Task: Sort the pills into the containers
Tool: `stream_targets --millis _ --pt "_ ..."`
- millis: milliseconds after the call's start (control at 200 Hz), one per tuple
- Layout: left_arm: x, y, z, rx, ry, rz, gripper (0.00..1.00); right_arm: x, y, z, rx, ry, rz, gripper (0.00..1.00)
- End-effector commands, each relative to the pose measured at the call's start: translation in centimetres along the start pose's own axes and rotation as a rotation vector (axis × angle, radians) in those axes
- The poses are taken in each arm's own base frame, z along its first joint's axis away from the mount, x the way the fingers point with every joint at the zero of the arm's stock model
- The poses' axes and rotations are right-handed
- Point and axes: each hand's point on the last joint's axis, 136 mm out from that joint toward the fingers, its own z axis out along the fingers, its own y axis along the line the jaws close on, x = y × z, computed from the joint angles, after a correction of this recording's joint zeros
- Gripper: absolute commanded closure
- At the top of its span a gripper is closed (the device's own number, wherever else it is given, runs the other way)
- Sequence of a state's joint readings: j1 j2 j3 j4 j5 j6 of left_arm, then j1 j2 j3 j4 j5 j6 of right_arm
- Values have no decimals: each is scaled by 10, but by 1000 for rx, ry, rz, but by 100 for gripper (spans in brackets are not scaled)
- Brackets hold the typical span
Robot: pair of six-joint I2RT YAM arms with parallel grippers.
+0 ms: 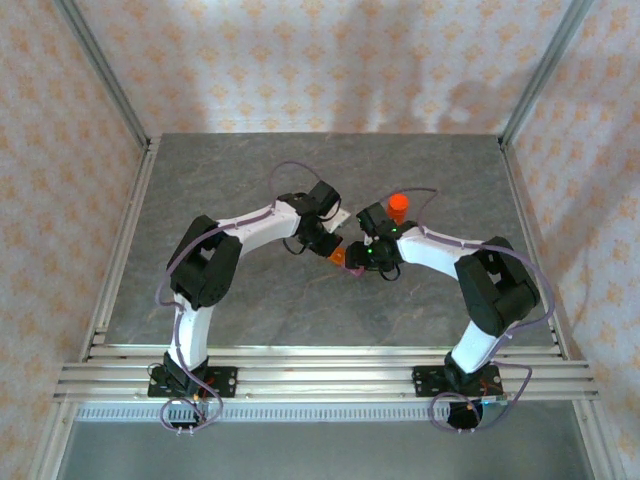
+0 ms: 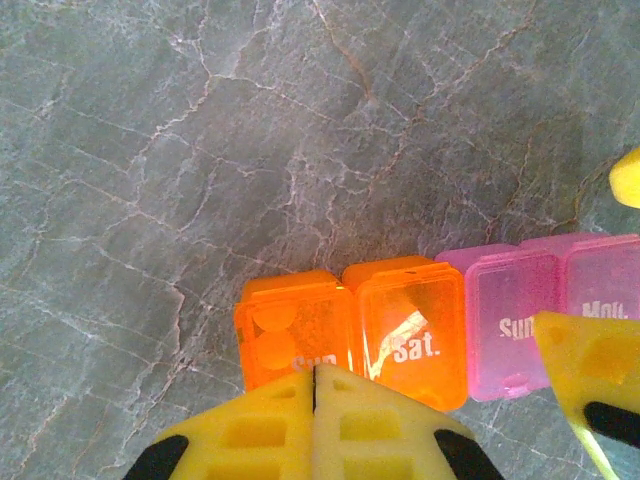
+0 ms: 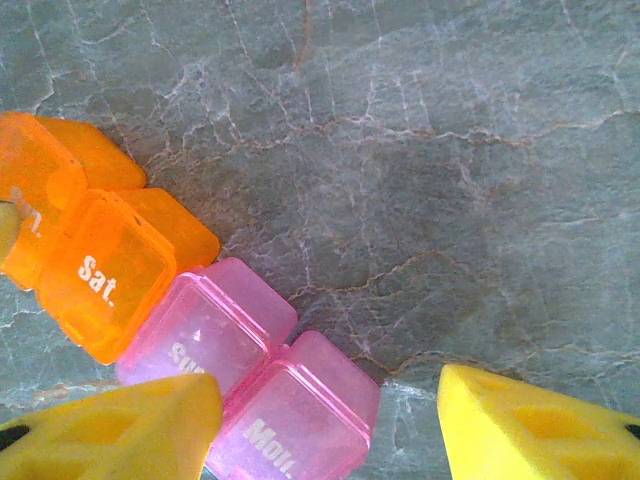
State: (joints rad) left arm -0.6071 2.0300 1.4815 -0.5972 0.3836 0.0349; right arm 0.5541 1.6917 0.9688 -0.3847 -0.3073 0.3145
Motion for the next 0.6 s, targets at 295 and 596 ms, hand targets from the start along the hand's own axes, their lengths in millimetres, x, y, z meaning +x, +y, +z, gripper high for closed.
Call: stream_targets --millis 295,596 --pt "13 -3 -4 -3 25 5 100 15 -31 19 139 49 20 39" --pt "17 -5 -8 2 35 7 100 16 -31 21 143 52 20 39"
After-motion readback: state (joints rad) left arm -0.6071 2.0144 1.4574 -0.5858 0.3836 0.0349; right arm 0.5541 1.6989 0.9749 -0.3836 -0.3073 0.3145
